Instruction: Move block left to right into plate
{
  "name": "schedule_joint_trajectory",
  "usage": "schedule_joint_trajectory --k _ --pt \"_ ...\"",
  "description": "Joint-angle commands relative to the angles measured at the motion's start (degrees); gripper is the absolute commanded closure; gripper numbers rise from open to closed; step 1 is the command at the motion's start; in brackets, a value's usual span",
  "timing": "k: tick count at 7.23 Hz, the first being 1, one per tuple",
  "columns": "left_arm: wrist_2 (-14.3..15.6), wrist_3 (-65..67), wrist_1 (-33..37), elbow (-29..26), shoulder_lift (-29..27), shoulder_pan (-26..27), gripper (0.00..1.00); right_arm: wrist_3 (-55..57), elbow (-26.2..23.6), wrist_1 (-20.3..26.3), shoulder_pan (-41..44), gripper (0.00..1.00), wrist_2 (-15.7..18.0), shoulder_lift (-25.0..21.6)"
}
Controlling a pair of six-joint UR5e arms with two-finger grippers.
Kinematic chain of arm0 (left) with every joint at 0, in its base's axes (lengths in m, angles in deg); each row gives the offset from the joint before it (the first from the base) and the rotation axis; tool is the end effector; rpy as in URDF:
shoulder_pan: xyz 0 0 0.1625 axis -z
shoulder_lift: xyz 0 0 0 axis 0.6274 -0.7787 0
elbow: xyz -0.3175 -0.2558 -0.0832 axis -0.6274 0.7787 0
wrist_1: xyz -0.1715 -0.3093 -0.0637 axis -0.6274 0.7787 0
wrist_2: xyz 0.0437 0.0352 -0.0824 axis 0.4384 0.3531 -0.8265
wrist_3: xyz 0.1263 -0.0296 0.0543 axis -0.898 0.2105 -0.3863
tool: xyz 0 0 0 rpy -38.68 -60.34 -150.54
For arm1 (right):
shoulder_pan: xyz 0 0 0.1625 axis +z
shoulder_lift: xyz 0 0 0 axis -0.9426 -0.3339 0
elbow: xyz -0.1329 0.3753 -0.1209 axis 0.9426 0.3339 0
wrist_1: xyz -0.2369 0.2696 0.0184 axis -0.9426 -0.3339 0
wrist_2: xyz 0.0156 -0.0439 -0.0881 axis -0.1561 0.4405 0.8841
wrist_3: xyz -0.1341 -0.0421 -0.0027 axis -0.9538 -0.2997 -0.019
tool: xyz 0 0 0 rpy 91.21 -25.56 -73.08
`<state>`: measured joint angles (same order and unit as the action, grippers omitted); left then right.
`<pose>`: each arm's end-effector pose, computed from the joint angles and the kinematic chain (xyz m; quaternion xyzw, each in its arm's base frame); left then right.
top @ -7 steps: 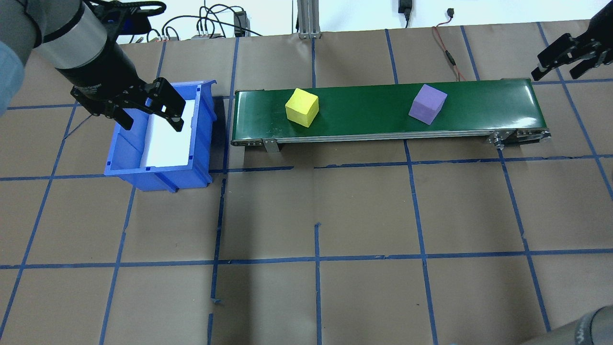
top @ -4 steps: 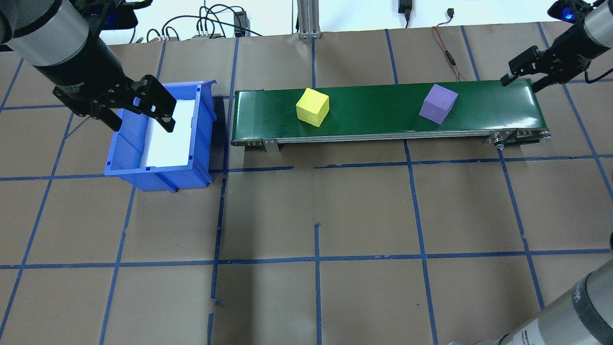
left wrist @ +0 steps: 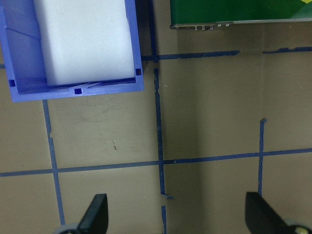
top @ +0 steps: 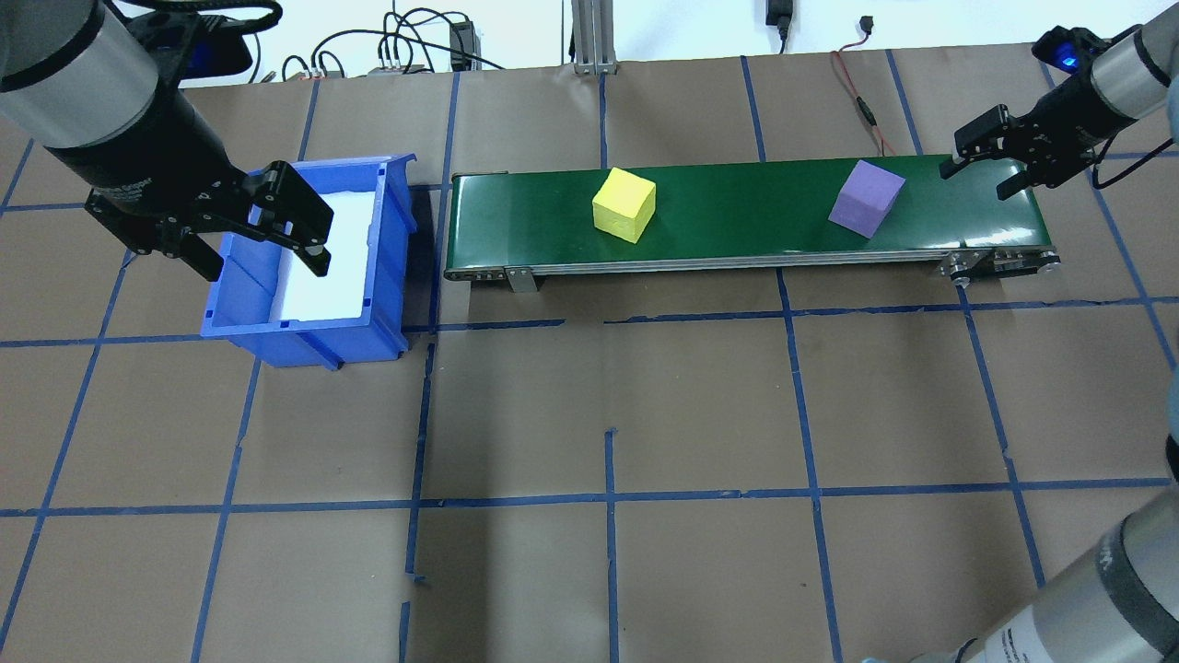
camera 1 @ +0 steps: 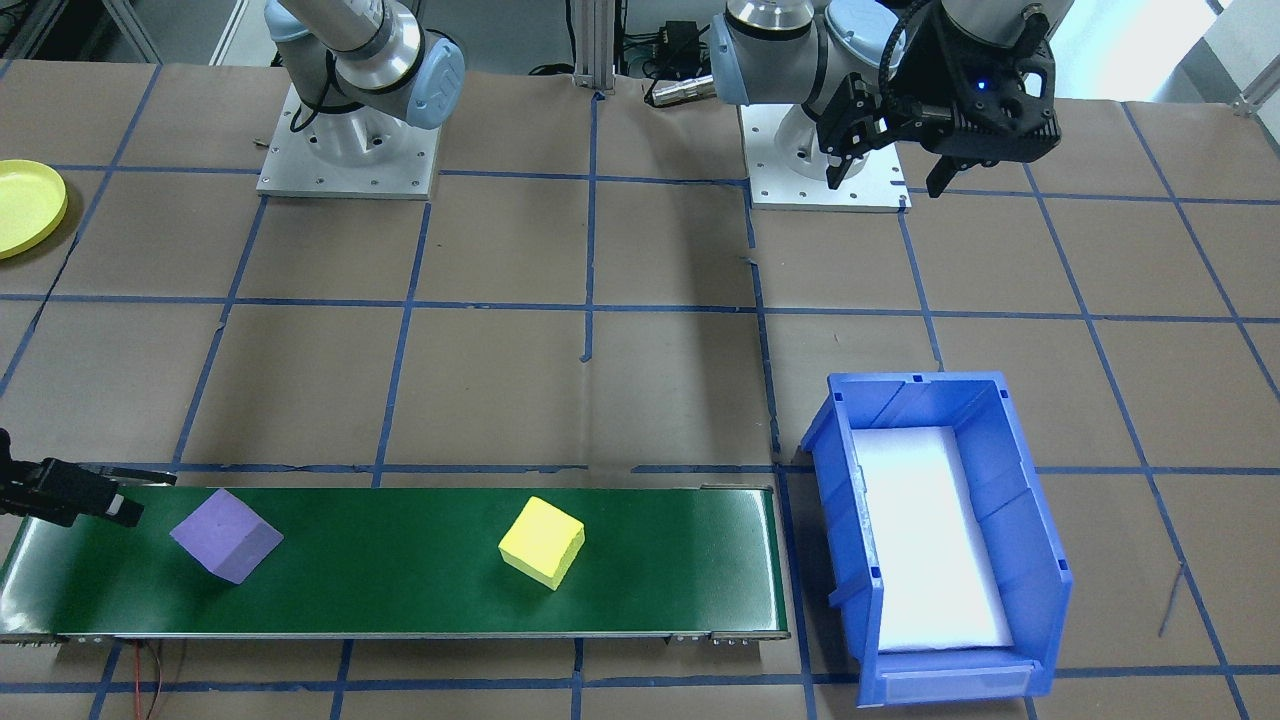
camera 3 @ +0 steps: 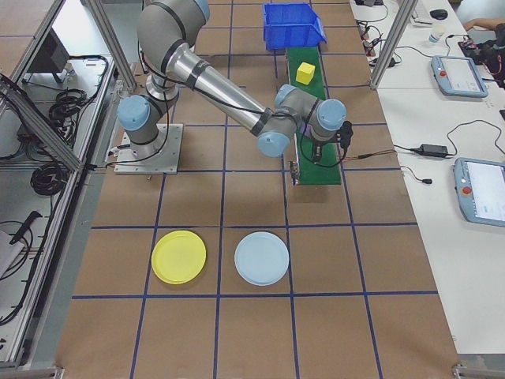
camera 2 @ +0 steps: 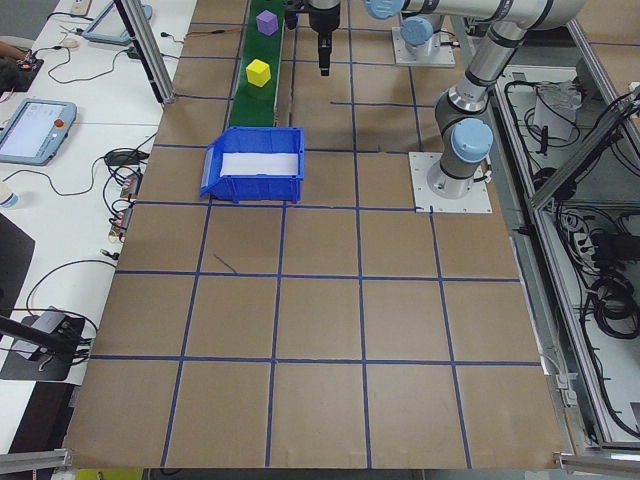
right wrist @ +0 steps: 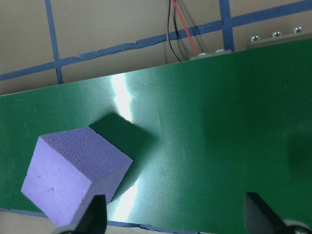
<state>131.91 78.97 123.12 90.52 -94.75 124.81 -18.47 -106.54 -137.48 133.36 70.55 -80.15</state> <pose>-0.1101 -0.3810 0.4616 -0.0015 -0.9993 -0.0350 0.0150 -0.0984 -0.5985 0.2611 0.0658 0.9781 -0.0235 0.1959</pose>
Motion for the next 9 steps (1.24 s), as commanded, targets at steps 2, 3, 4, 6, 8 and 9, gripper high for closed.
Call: schedule_joint_trajectory --k 2,3,4,6,8,9 --pt "4.33 4.86 -0.19 0.17 -0.37 0.00 0.00 5.45 -0.35 -1.37 2.70 0.00 -0.01 0.23" --pt "4.07 5.14 -0.19 0.26 -0.46 0.00 0.00 5.63 -0.44 -2.16 2.70 0.00 -0.01 0.50" --pt "4.06 5.15 -0.28 0.26 -0.46 0.09 0.00 5.63 -0.35 -2.26 2.78 0.00 -0.10 0.93" --pt "1.45 6.72 -0.28 0.35 -0.46 0.00 0.00 6.07 -0.44 -2.26 3.66 0.00 -0.45 1.37" --pt "0.90 7.52 -0.45 0.44 -0.64 0.09 0.00 6.07 -0.26 -4.43 3.66 0.00 -0.80 1.99" --pt "1.16 6.91 -0.63 0.44 -1.34 0.00 0.00 5.99 -0.35 -5.06 3.66 0.00 -0.80 2.86"
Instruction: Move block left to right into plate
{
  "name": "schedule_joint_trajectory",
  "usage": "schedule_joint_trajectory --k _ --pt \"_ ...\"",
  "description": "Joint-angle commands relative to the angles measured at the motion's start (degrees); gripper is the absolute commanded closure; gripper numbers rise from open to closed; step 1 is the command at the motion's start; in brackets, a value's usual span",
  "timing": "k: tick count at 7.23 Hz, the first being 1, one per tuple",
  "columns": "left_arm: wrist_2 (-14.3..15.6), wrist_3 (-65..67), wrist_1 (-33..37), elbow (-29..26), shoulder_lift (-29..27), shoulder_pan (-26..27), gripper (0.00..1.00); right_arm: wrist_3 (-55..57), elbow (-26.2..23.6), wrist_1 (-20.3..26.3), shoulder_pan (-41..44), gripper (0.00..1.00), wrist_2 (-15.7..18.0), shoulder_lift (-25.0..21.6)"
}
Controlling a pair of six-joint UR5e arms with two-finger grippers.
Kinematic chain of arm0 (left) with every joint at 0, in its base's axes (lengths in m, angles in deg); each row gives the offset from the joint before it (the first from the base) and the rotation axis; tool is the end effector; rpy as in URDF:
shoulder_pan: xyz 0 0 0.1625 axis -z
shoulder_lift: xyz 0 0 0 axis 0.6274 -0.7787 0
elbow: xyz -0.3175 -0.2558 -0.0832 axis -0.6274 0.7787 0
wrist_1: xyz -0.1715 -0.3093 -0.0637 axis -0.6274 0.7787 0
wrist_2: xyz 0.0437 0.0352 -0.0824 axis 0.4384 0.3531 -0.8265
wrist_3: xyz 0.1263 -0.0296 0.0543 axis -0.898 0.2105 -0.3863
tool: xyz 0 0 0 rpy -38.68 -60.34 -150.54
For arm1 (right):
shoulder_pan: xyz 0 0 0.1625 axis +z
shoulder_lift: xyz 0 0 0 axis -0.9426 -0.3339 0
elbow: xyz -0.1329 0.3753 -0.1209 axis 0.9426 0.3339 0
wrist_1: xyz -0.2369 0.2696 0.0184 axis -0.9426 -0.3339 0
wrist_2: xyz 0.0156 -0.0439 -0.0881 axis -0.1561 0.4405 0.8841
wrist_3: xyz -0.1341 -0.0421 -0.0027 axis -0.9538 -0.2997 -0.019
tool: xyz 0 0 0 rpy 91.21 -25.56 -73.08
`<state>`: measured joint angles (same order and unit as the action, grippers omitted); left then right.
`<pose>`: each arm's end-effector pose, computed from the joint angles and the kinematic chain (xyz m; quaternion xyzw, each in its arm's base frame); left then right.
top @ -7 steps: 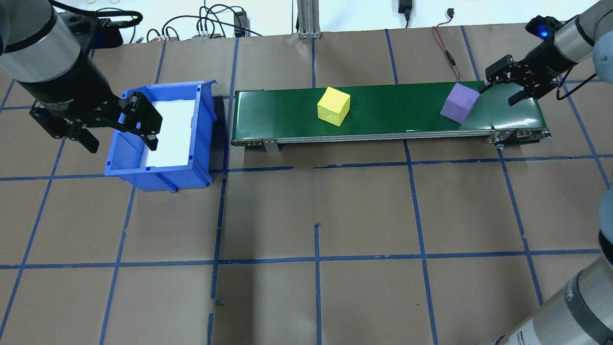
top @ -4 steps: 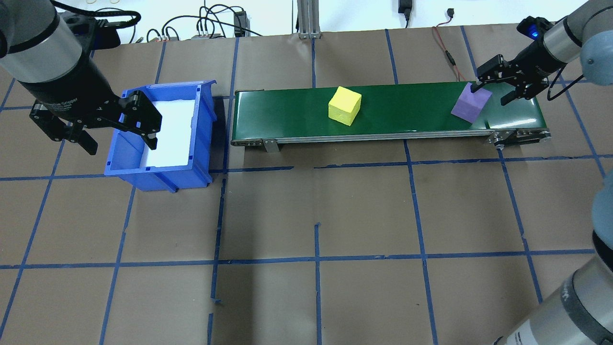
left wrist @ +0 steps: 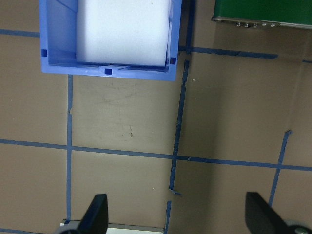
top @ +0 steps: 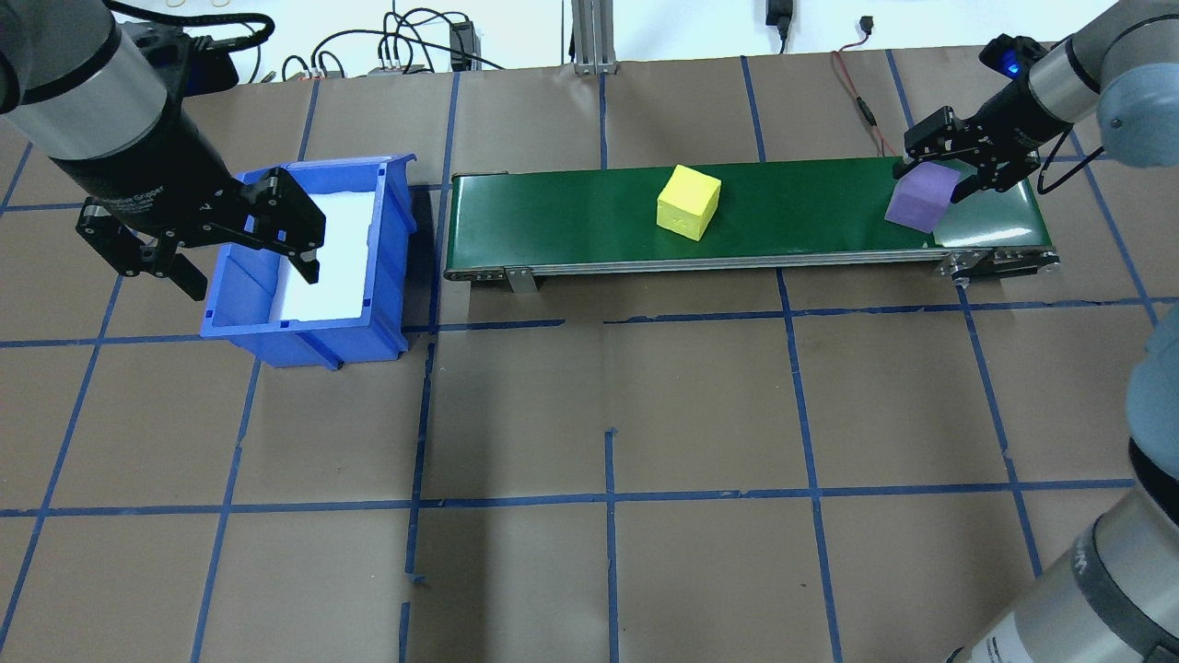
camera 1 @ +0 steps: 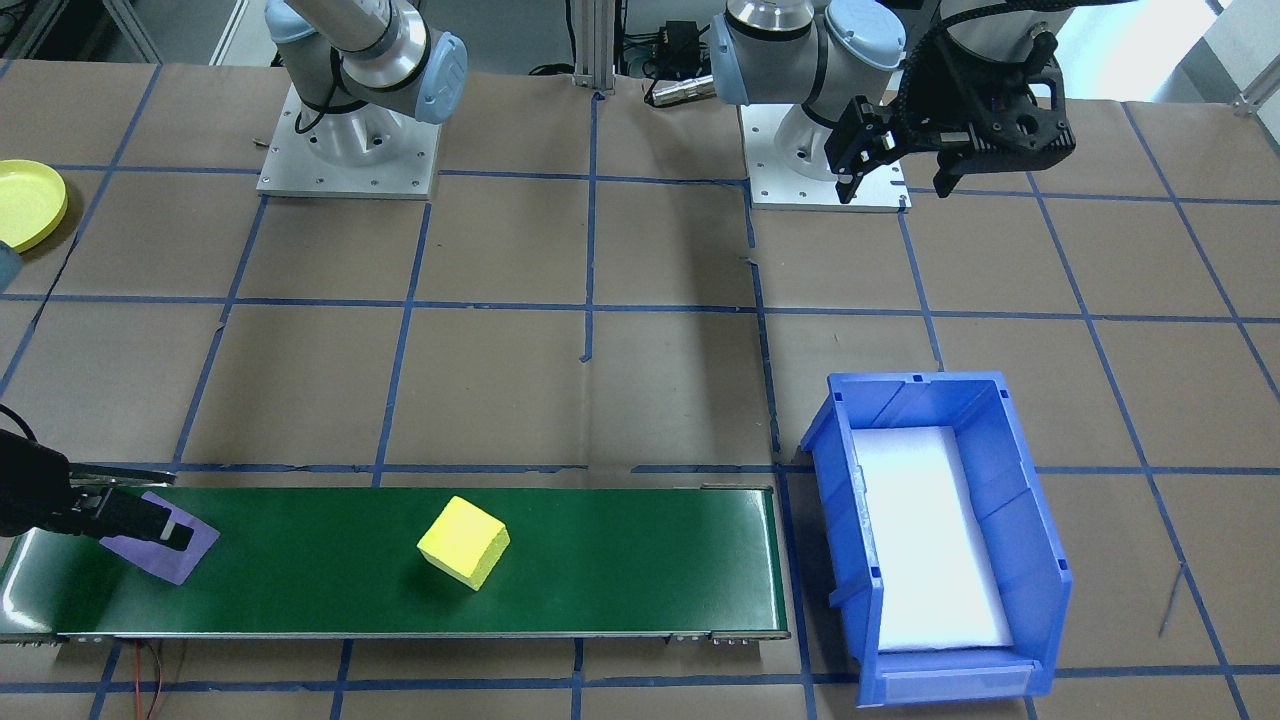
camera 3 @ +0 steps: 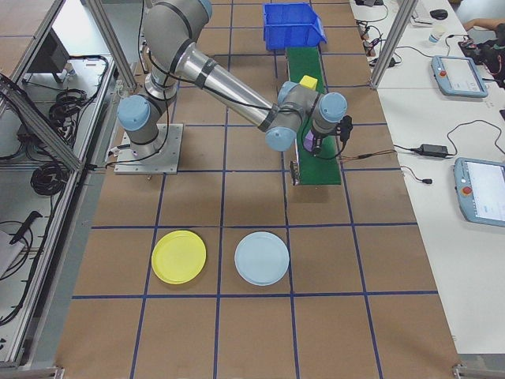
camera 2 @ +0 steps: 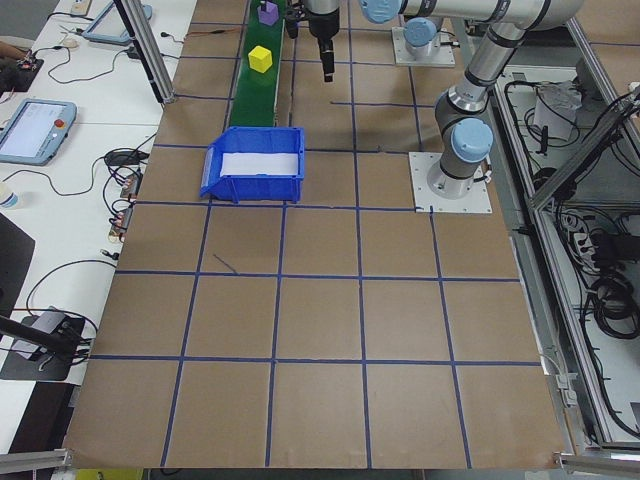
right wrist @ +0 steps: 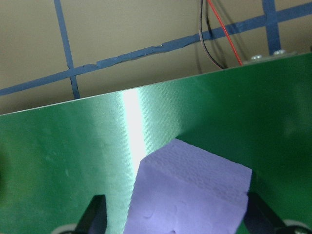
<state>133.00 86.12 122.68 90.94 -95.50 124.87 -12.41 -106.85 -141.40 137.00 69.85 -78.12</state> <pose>-0.1076 -0.3848 0.4543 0.0599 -0.9973 -0.0424 0.0033 -0.0632 -0.6146 0.2448 0.0841 0.9762 -0.0217 0.1986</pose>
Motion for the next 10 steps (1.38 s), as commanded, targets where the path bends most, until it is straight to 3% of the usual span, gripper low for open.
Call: schedule_joint_trajectory --k 1,2,3,4,5,6,7,8,9,10 --pt "-0.10 -0.15 -2.45 0.28 -1.11 0.03 0.00 -0.08 -0.13 -1.15 0.02 0.00 -0.10 0.76" --pt "-0.19 0.28 -4.30 1.24 -1.46 0.20 0.00 -0.17 -0.21 -1.23 0.02 0.03 -0.01 0.94" --pt "-0.37 0.02 -5.54 1.95 -1.64 0.47 0.00 -0.60 -0.30 -1.32 0.02 0.14 -0.01 0.94" --pt "-0.37 -0.24 -5.64 2.48 -1.64 0.56 0.00 -1.04 -0.30 -1.32 0.02 0.29 0.60 0.94" --pt "-0.46 -0.50 -5.82 2.57 -1.73 0.64 0.00 -1.39 -0.22 -1.23 -0.06 0.52 1.39 0.85" --pt "-2.63 -1.20 -5.99 2.57 -1.99 1.17 0.00 -1.48 0.22 -0.97 -0.06 0.66 4.00 0.41" --pt "-3.52 -1.21 -6.25 2.48 -2.25 2.48 0.00 -2.27 1.44 -0.80 -0.07 0.66 7.25 -0.11" --pt "-3.45 -1.30 -6.43 2.48 -2.26 3.54 0.00 -11.41 3.98 -1.66 -0.15 0.66 14.07 -0.20" --pt "-3.27 -1.56 -7.04 2.48 -2.17 3.72 0.00 -18.29 4.44 -1.67 -2.15 0.66 17.10 -0.12" --pt "-2.92 -2.08 -7.13 2.57 -2.08 3.63 0.00 -24.54 4.09 -1.67 -8.00 0.66 16.78 -0.73"
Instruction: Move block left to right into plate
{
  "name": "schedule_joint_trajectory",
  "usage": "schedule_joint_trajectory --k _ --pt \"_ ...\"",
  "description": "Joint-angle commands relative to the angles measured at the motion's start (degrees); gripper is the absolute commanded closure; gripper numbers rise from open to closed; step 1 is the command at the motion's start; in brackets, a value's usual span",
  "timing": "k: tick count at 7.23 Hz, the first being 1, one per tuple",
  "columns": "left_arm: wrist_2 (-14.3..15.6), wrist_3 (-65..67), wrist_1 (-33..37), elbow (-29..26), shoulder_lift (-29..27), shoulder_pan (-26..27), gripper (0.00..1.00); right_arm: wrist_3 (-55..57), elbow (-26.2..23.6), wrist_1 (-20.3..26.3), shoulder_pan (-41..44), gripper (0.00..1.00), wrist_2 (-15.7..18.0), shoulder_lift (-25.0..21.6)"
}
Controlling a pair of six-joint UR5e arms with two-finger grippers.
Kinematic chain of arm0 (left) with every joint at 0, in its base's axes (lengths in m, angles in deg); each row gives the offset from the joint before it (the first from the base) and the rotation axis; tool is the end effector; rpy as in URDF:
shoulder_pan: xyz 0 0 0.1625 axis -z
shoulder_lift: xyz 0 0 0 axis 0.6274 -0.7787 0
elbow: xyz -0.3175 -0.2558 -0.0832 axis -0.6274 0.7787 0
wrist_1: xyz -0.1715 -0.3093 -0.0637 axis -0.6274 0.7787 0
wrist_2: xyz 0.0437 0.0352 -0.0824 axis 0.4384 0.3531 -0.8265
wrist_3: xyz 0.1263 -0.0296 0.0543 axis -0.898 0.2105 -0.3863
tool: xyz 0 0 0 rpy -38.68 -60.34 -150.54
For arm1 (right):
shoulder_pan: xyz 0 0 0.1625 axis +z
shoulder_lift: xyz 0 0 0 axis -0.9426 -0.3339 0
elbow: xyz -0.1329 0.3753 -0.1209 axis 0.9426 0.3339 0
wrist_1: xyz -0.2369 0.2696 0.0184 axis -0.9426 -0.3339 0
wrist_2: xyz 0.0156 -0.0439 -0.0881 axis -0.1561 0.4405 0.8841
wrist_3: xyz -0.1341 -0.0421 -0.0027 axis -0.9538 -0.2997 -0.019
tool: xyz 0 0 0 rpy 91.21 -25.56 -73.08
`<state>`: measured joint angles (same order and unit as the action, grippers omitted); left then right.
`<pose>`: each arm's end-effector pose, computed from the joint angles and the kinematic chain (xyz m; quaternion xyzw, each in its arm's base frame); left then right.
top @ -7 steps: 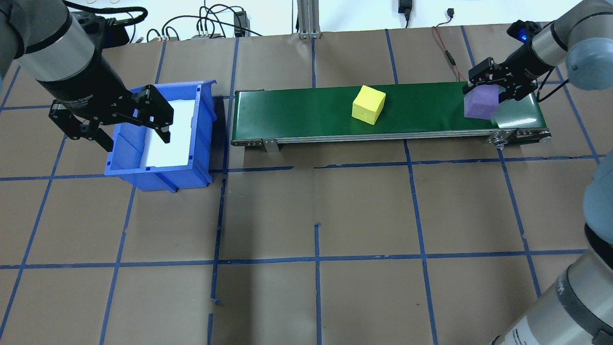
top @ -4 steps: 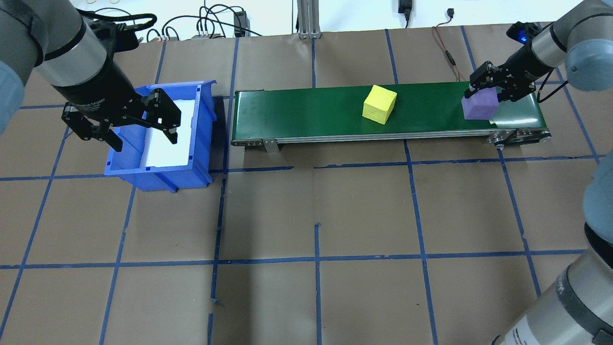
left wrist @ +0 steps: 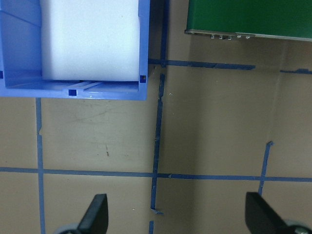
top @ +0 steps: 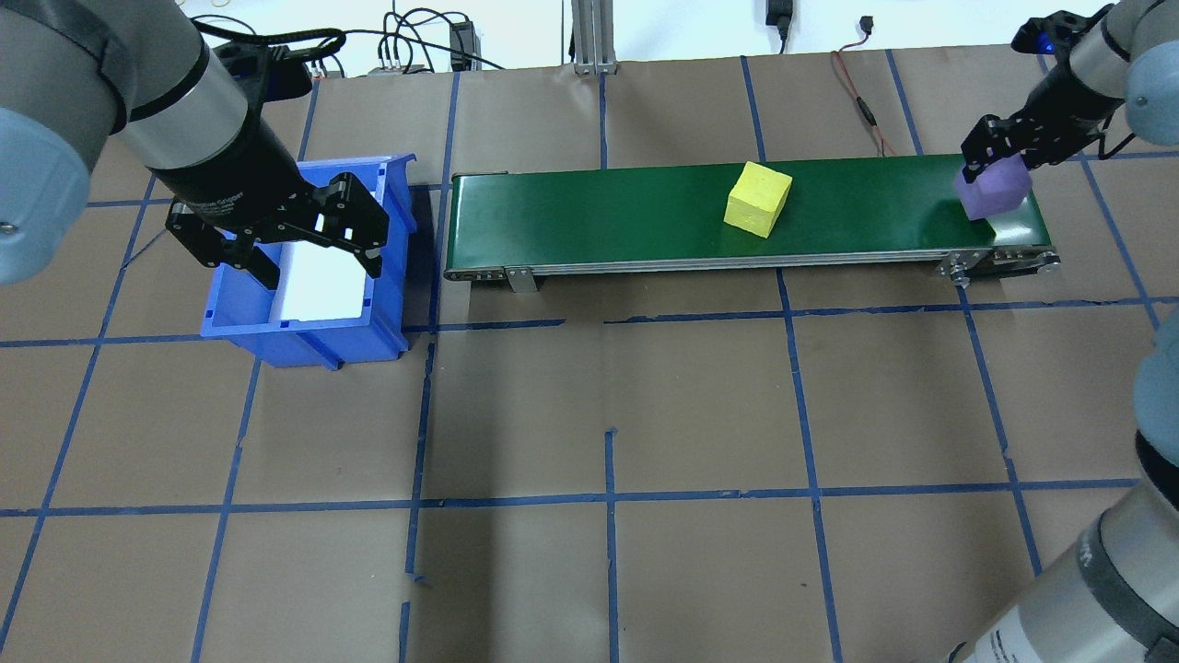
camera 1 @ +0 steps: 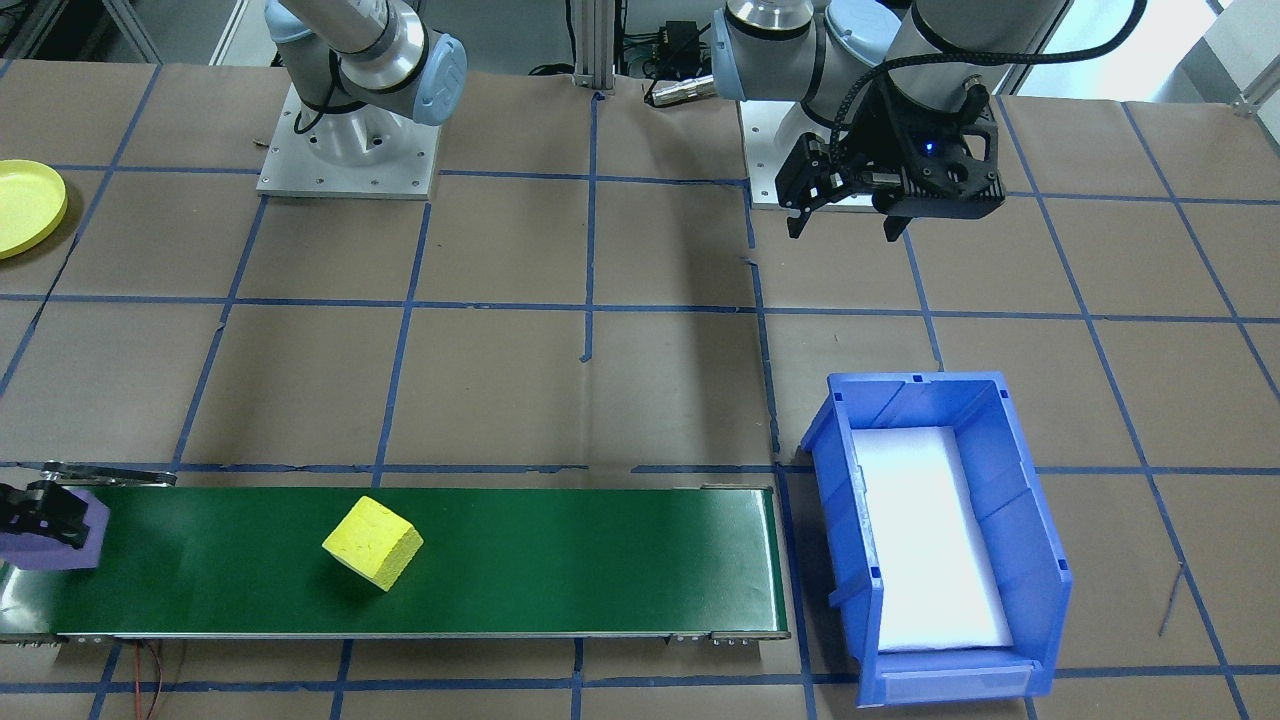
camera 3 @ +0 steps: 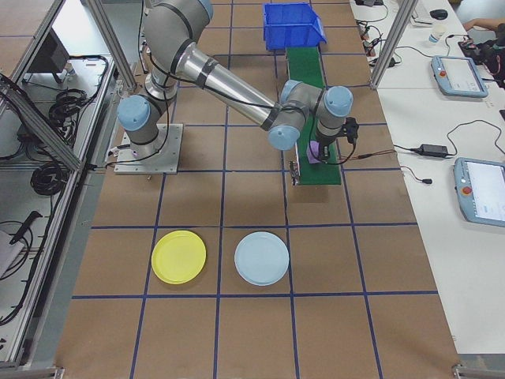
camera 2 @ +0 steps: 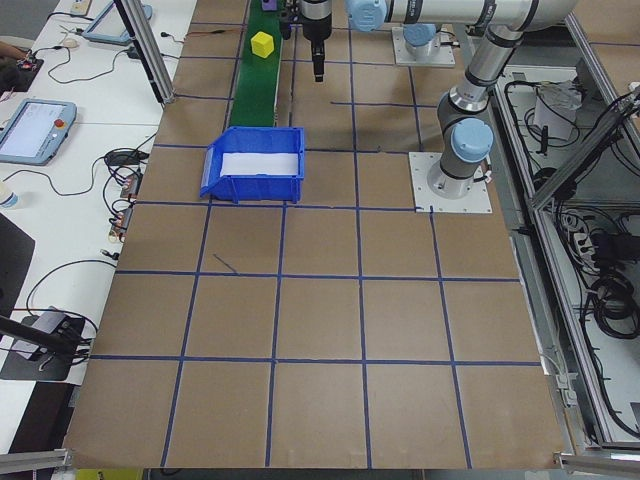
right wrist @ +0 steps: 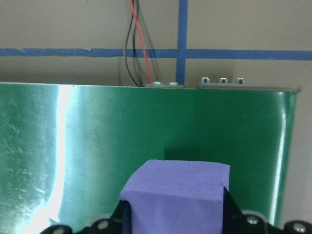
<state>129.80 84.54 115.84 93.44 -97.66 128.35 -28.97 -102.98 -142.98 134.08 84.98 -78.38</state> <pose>-0.1384 -0.3999 0.4322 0.0164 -0.9991 -0.0236 0.0307 -0.1360 -0.6138 0.2676 -0.0423 0.9970 -0.0349 0.0540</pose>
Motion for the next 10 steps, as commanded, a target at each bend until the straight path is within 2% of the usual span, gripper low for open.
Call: schedule_joint_trajectory --k 1,2,3,4,6,7,8,9,10 --pt "0.72 -0.42 -0.21 -0.02 0.08 0.15 0.00 -15.00 -0.13 1.04 -10.44 0.66 1.21 -0.47" --pt "1.68 -0.16 -0.21 -0.02 0.08 0.15 0.00 -19.07 -0.22 2.09 -16.50 0.60 -0.45 -0.47" --pt "2.13 -0.16 -0.21 -0.02 0.17 0.15 0.00 -25.03 -1.00 2.28 -21.52 0.52 -3.77 -0.04" --pt "2.48 -0.16 -0.21 -0.02 0.26 0.15 0.00 -29.96 -2.14 3.50 -27.49 0.54 -4.50 0.75" --pt "2.48 0.02 -0.30 -0.02 0.08 0.15 0.00 -36.48 -1.71 2.98 -33.76 0.56 -4.42 4.35" --pt "2.57 0.19 -0.30 -0.54 0.26 0.15 0.00 -37.38 -2.06 2.98 -34.57 0.56 -4.51 4.62" --pt "3.96 0.28 0.05 -0.81 0.87 0.24 0.00 -37.48 -2.24 3.59 -34.84 0.36 -4.51 4.54" --pt "5.63 0.37 0.40 -0.63 1.13 0.33 0.00 -37.31 -2.59 3.68 -34.84 0.00 -4.42 4.19" --pt "5.65 0.46 0.23 -0.46 1.14 0.42 0.00 -37.04 -2.85 3.77 -34.84 0.00 -4.42 3.84"
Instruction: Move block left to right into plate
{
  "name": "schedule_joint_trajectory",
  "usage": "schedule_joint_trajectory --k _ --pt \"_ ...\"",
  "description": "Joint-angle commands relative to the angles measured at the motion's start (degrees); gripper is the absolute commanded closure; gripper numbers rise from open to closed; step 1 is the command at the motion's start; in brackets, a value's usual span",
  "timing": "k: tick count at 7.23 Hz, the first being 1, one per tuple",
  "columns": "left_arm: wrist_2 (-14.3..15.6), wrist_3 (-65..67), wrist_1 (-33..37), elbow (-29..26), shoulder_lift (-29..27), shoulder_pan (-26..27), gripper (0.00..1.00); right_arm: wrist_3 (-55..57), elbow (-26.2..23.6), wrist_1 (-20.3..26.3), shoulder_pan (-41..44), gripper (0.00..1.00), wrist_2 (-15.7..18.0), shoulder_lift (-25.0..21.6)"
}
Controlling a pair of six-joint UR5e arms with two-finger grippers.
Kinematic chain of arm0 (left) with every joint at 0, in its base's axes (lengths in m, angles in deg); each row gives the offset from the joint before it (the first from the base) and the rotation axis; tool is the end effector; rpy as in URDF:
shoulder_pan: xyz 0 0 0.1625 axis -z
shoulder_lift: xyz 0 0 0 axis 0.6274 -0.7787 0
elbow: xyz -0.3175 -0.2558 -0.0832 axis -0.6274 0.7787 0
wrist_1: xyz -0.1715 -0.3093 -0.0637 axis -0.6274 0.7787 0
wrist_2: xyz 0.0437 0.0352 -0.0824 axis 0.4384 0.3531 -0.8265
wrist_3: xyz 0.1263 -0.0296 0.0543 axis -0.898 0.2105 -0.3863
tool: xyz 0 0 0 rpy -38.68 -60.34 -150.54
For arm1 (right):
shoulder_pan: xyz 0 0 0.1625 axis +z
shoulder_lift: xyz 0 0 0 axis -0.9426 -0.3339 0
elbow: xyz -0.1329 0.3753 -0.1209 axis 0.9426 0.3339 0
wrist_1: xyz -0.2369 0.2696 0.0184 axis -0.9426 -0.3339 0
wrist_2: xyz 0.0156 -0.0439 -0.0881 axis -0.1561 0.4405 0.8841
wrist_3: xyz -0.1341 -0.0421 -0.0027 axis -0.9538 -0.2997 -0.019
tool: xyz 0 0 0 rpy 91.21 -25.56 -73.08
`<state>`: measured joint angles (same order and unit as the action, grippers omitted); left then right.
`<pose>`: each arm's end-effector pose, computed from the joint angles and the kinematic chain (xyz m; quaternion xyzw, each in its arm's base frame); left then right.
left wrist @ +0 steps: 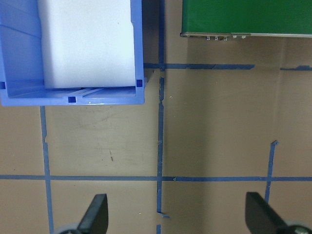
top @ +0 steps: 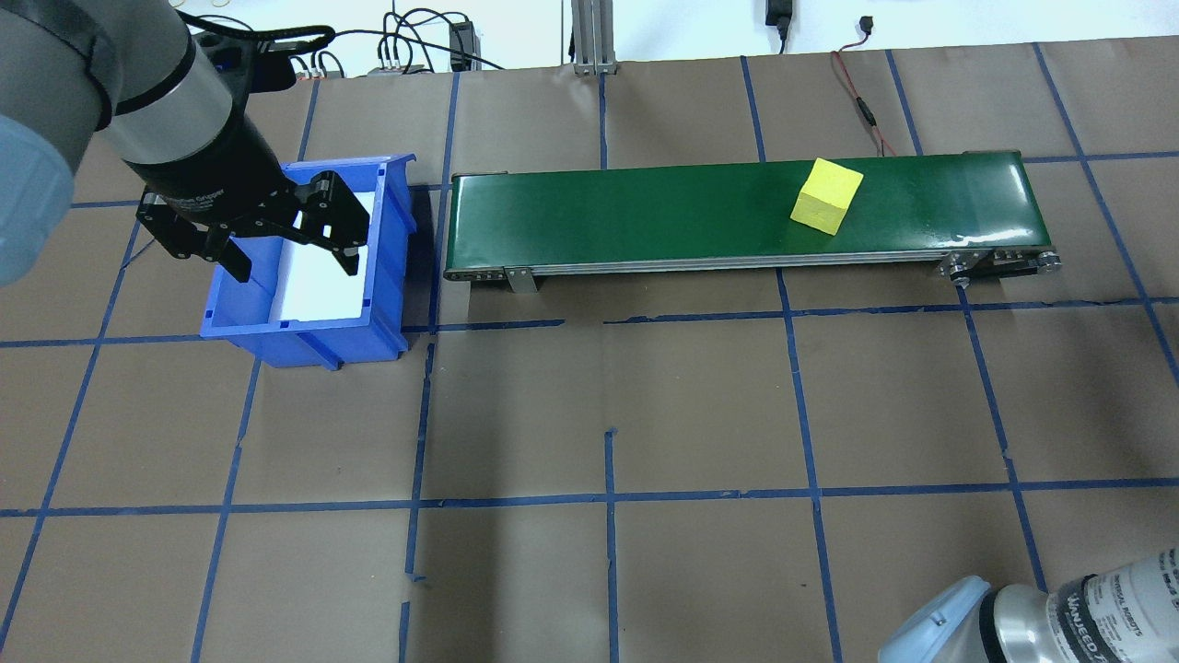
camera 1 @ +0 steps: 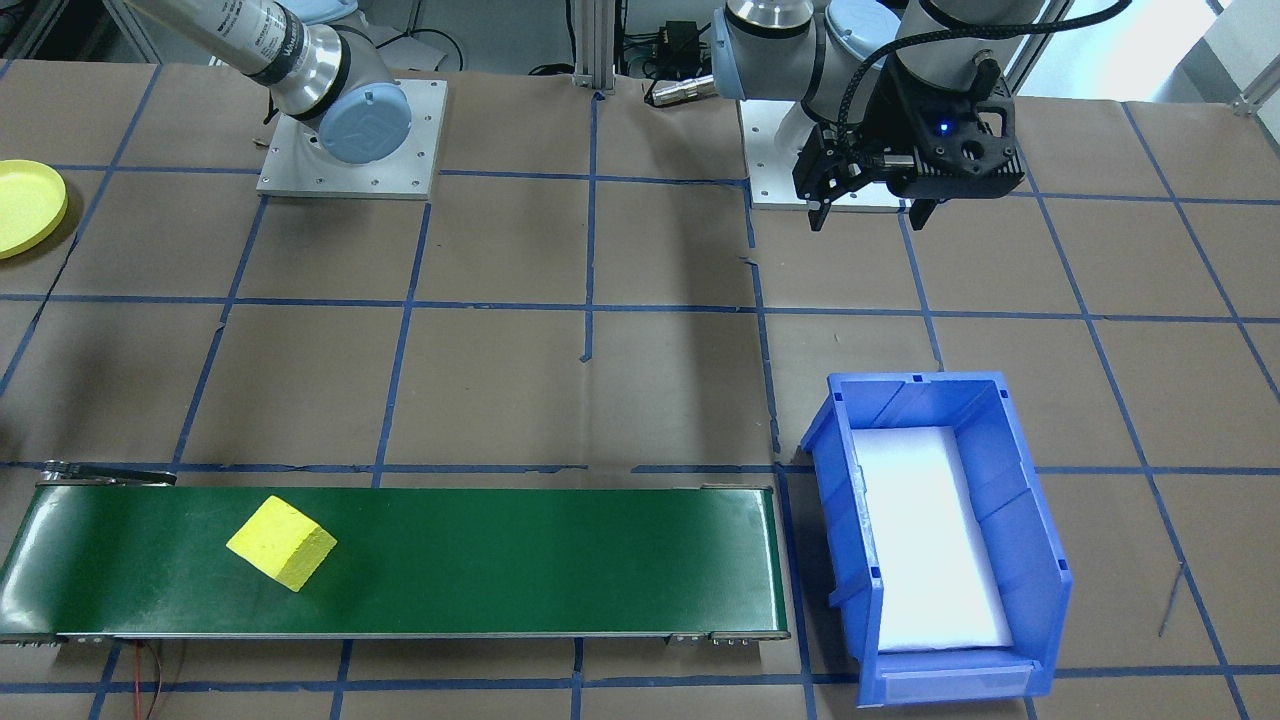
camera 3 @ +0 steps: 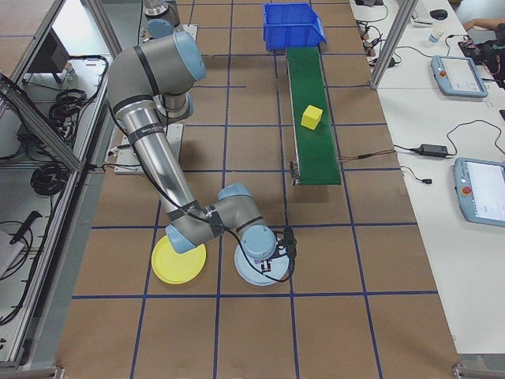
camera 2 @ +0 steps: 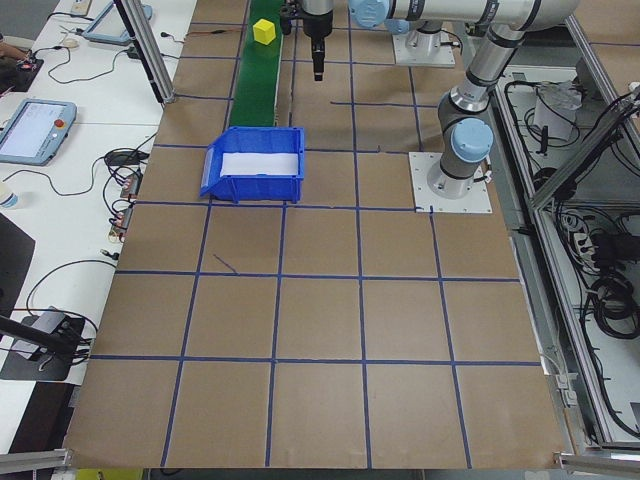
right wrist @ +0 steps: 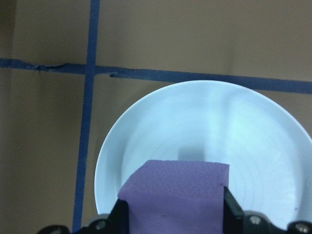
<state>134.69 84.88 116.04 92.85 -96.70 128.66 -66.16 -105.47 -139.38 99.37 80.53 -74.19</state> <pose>-0.1286 -0.3955 0.4427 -0.0158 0.9997 0.0114 0.0120 -0.4419 -0.4287 0.2028 -0.0544 0.9896 -0.0566 0.1203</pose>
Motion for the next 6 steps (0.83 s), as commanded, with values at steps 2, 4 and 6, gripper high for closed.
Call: schedule_joint_trajectory --k 2,4,6 --pt "0.85 -0.06 0.03 0.48 0.17 0.02 0.00 0.41 -2.11 1.57 0.39 0.00 0.03 -2.45" --pt "0.67 -0.58 -0.05 0.56 0.09 0.02 0.00 2.59 -2.21 5.70 7.46 0.00 -0.67 -7.97" --pt "0.58 -0.67 -0.41 0.57 -0.09 -0.07 0.00 18.62 -2.21 5.01 18.01 0.00 -4.19 -8.70"
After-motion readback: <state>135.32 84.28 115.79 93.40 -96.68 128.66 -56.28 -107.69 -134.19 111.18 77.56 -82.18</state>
